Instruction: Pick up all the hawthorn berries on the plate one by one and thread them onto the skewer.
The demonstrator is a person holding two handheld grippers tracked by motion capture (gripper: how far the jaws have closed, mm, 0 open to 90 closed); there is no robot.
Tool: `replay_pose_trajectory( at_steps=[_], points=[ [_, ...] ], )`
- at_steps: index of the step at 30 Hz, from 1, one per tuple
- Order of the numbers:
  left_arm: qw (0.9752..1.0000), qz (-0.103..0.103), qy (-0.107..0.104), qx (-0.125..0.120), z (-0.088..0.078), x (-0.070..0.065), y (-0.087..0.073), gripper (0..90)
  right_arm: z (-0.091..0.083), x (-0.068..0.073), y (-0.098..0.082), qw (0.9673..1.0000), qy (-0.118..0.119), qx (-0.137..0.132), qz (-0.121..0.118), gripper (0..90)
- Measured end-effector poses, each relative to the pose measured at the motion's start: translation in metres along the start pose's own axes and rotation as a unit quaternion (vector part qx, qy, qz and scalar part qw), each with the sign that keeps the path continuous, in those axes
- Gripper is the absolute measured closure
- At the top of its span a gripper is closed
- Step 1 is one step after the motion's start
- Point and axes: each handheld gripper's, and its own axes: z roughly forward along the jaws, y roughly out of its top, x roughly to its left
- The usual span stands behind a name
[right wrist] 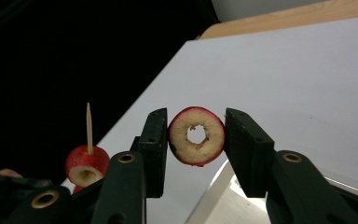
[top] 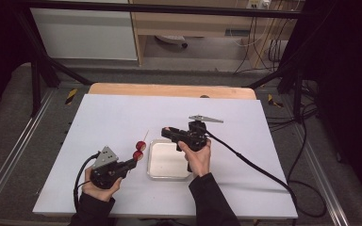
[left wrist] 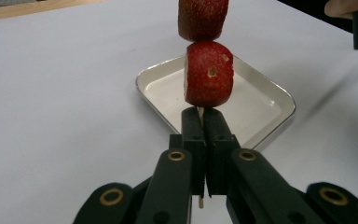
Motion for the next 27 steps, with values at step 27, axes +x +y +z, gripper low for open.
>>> replay_pose_trajectory(
  at_steps=[27],
  points=[
    [0.9995, -0.031, -0.004, -0.006, 0.02, -0.027, 0.003, 88.4, 0.0, 0.018, -0.028, 0.9703, 0.074, -0.216, 0.08, 61.2]
  ],
)
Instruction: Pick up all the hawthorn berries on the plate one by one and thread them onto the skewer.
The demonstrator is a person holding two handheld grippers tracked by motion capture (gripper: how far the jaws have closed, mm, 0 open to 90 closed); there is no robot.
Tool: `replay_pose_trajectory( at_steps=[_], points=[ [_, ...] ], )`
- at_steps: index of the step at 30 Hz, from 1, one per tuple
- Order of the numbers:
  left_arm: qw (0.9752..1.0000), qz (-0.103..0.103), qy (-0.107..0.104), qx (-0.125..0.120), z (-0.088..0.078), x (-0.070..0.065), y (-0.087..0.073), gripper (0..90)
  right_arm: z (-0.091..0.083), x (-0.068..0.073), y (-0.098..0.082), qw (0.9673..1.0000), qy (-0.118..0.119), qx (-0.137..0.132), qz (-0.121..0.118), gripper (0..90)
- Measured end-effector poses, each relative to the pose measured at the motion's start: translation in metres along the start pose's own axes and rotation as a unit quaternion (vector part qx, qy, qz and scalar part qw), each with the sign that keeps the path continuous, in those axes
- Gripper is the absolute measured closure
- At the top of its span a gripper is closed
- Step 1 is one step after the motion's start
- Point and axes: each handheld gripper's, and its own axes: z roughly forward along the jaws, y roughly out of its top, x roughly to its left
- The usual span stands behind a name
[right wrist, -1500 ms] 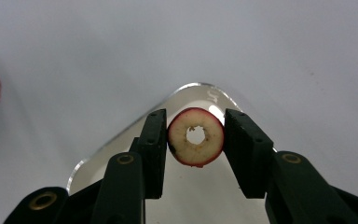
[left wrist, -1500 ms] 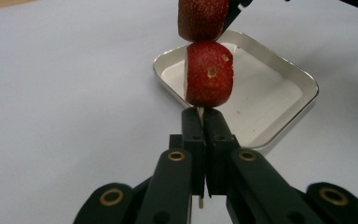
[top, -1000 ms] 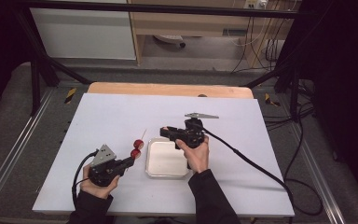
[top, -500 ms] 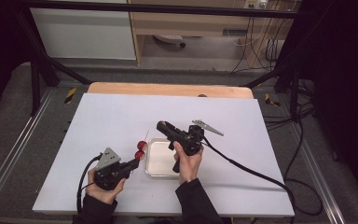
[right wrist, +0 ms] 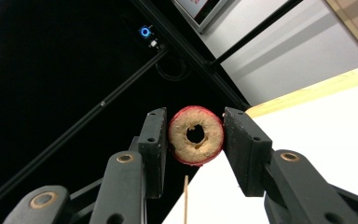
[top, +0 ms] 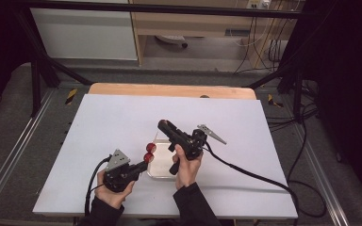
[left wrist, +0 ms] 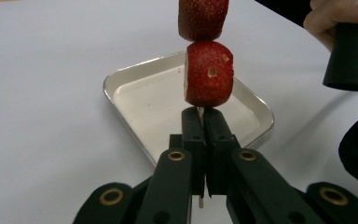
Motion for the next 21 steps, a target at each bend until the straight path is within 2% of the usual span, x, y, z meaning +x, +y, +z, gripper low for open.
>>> replay_pose_trajectory(
  at_steps=[11, 21],
  points=[
    [0.9999, -0.008, -0.003, -0.012, 0.0037, -0.0036, 0.0015, 88.4, -0.0006, 0.001, -0.0059, 0.9995, 0.015, -0.02, 0.02, 61.2],
    [0.9999, -0.008, -0.003, -0.012, 0.0046, -0.0038, 0.0012, 88.3, 0.0002, 0.0001, -0.0087, 0.9994, 0.019, -0.018, 0.024, 61.3]
  ],
)
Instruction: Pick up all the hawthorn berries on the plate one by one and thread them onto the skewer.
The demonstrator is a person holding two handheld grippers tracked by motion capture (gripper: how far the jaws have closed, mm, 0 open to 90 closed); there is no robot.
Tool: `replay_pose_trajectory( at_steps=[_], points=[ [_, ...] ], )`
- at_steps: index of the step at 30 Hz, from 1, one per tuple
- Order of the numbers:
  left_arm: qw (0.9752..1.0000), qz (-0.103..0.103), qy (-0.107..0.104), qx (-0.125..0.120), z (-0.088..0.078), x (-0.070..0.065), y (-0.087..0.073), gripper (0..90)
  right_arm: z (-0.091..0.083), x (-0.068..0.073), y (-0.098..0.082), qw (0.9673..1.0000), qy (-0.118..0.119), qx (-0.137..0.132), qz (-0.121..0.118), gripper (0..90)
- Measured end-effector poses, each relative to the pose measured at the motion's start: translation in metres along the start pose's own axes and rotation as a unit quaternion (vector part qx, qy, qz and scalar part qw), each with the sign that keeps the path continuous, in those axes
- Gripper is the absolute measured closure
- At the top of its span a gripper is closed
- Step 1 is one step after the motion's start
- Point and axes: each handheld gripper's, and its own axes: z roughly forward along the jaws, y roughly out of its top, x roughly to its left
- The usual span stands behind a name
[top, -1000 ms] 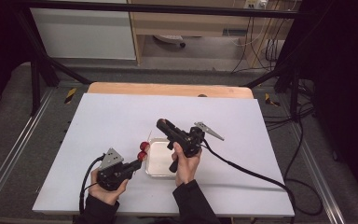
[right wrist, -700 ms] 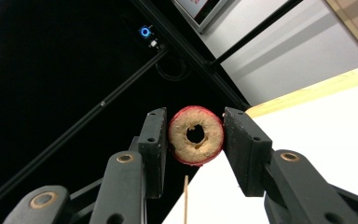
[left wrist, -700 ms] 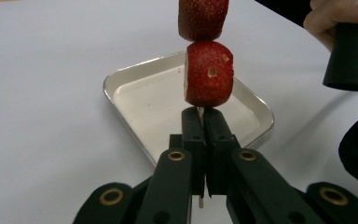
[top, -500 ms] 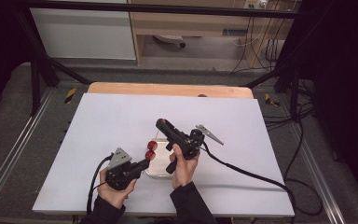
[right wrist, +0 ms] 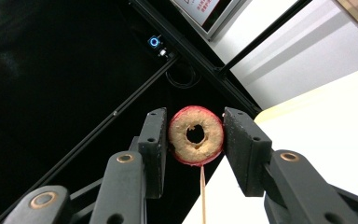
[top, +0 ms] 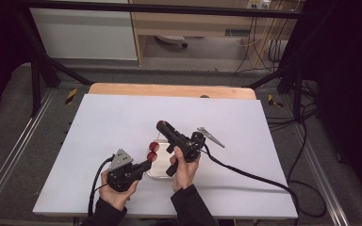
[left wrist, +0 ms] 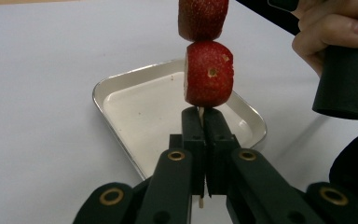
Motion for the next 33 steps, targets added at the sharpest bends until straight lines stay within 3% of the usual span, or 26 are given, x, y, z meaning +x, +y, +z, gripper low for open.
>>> replay_pose_trajectory(
  at_steps=[33],
  points=[
    [1.0, 0.0, 0.001, -0.008, -0.0013, -0.0006, -0.0009, 88.4, 0.0004, -0.0006, 0.0008, 1.0, 0.001, -0.001, 0.0, 61.3]
  ],
)
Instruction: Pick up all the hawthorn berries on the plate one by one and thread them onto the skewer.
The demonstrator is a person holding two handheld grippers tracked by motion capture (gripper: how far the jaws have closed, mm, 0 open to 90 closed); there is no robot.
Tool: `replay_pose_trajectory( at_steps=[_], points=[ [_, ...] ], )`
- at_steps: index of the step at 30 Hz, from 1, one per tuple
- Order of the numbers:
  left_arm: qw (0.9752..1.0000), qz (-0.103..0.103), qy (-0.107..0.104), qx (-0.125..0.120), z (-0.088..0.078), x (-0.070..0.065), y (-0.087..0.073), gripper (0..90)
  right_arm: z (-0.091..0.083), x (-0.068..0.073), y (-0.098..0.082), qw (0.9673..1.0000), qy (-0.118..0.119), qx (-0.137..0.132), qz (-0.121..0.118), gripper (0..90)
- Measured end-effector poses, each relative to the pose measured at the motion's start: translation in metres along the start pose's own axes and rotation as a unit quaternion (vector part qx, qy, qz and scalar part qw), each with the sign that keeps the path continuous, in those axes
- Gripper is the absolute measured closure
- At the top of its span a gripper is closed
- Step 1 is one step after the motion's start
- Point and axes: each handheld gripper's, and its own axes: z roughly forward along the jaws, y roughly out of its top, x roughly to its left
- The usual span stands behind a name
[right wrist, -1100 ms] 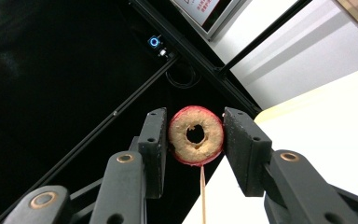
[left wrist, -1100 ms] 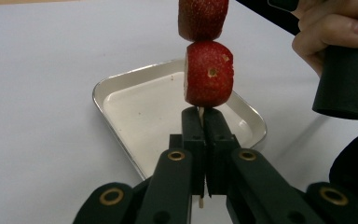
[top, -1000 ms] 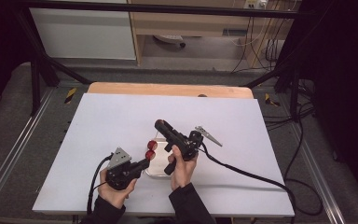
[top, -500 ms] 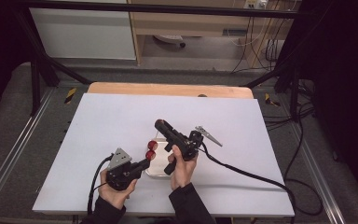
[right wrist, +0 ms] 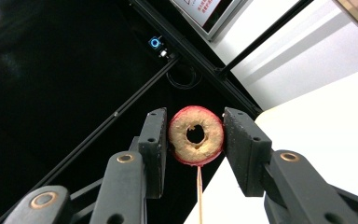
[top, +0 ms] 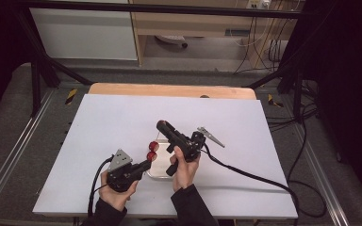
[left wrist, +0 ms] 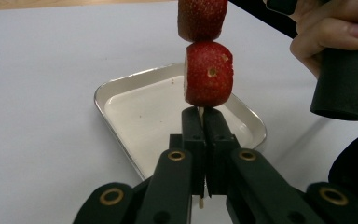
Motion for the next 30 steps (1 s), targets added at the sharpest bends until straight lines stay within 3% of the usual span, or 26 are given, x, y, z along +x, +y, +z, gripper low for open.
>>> replay_pose_trajectory(
  at_steps=[10, 30],
  points=[
    [1.0, -0.001, 0.0, 0.001, 0.0004, 0.0001, 0.0, 88.4, 0.0007, -0.0005, 0.0, 1.0, 0.0, -0.003, 0.003, 61.3],
    [1.0, -0.003, -0.001, -0.007, 0.0, -0.0016, 0.0003, 88.4, 0.0005, 0.0006, -0.0007, 0.9993, 0.014, -0.008, 0.035, 61.3]
  ],
)
